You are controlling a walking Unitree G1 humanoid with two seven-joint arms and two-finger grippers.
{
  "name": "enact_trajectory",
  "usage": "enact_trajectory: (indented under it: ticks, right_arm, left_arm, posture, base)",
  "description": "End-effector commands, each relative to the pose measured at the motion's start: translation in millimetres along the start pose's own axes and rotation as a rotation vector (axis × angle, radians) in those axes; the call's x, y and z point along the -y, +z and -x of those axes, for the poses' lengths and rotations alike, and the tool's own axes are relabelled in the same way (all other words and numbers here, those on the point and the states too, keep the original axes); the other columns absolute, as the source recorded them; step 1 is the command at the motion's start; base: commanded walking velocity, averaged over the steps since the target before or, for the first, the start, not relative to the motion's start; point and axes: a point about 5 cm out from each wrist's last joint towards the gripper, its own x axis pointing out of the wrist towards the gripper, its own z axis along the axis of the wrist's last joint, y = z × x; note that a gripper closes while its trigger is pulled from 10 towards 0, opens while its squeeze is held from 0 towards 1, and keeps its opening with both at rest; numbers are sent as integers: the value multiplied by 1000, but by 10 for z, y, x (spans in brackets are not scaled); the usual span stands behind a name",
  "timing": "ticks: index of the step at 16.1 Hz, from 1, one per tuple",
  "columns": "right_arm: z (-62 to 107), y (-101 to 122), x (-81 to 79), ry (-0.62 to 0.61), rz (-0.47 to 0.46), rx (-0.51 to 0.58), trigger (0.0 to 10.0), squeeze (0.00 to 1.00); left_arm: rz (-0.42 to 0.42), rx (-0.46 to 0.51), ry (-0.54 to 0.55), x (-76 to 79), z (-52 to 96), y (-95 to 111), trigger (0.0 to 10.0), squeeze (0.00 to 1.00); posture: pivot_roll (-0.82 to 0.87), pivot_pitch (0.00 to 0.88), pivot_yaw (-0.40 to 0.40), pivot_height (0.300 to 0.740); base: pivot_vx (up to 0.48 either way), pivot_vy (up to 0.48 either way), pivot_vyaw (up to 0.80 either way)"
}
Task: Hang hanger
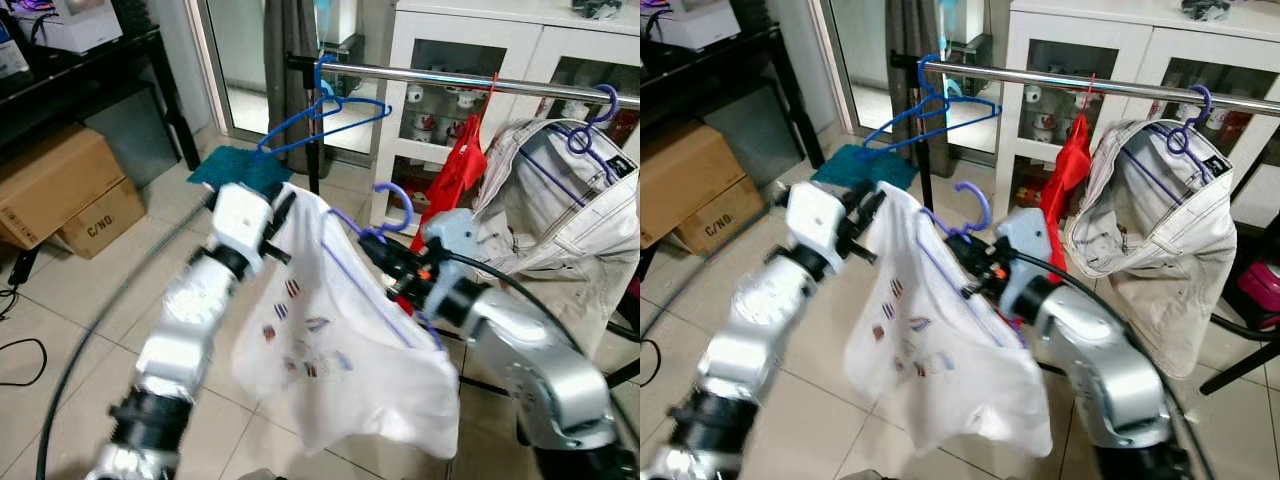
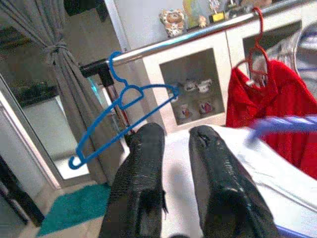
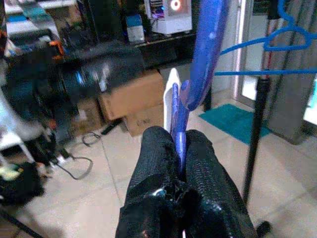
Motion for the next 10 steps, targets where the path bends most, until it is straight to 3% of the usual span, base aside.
enact_trajectory:
  ticks: [1, 4, 7, 8, 9, 10]
  right_arm:
    - [-42, 104, -36, 25, 11, 45, 0, 0]
    - [-97, 165, -84, 66, 13, 68, 0, 0]
    - [-110, 202, -86, 83, 21, 75, 0, 0]
    - [-107, 213, -99, 94, 28, 75, 0, 0]
    - [-111, 228, -122, 109, 33, 79, 0, 0]
    - [-114, 231, -126, 112, 34, 80, 0, 0]
  left_arm:
    - [-58, 22, 26, -5, 16, 31, 10000, 1000]
    - [-223, -22, 15, 112, 21, -153, 10000, 1000]
    - [-290, -35, 71, 95, -17, -197, 10000, 1000]
    - [-295, -42, 84, 96, -34, -218, 10000, 247]
    - [-277, -38, 72, 112, -54, -247, 10000, 0]
    - [-271, -35, 66, 117, -58, -253, 10000, 0]
  posture:
    - [-130, 0, 61, 740]
    - [-141, 0, 59, 740]
    - [-148, 0, 54, 740]
    - [-148, 0, 54, 740]
    - [-149, 0, 52, 740]
    - [-150, 0, 53, 740]
  base:
    - [0, 0, 0]
    - [0, 0, 0]
    - [0, 0, 0]
    - [0, 0, 0]
    - [0, 0, 0]
    - [0, 0, 0]
